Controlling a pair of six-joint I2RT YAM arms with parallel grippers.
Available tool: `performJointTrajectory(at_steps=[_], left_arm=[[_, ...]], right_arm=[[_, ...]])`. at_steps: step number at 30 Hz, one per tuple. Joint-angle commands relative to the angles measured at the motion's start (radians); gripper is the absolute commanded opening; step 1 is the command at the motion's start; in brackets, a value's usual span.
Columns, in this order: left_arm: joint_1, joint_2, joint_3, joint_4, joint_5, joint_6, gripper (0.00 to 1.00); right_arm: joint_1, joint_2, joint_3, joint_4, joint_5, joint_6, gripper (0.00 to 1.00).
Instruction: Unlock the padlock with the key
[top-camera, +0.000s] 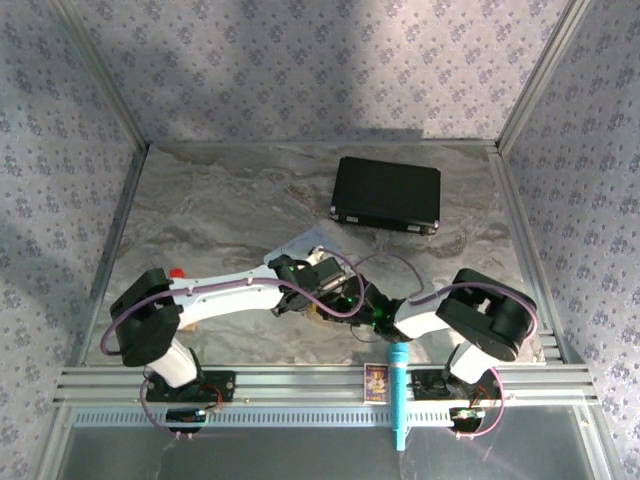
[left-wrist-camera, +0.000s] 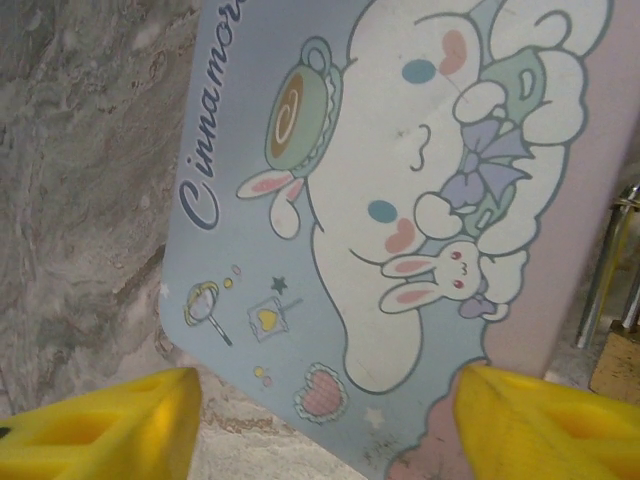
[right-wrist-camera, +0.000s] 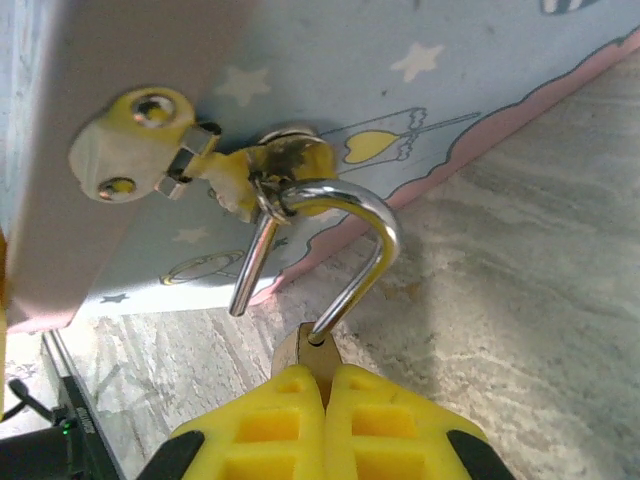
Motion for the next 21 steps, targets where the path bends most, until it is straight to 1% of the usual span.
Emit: performJointTrajectory(at_steps=[1,8,14,17,21], left_arm=[[0.013,0.091,-0.047,-0.103,-0.007,-0.005,0.66],[0.013,0.079,-0.067,-0.080,0.044,0.002,0.65],[0.014,0.076,-0.067,-0.076,0.049,0.014,0.65],[0.012,0.082,-0.058,-0.086,0.046,0.022,0.65],[0.008,0.087,-0.052,-0.090,0.043,0.025,0.65]], right_arm=[[-0.019,0.025,-0.025,0.040,-0.059,0.054,0.00],[-0.073,0.047,-0.013,0.108,-0.063,0.097,0.00],[-0.097,0.102,-0.025,0.219,-0.044,0.199,0.00],[-0.124,0.121,-0.037,0.261,-0.059,0.213,0.00],[-0.146,0.105,-0.037,0.266,-0.064,0.210,0.00]])
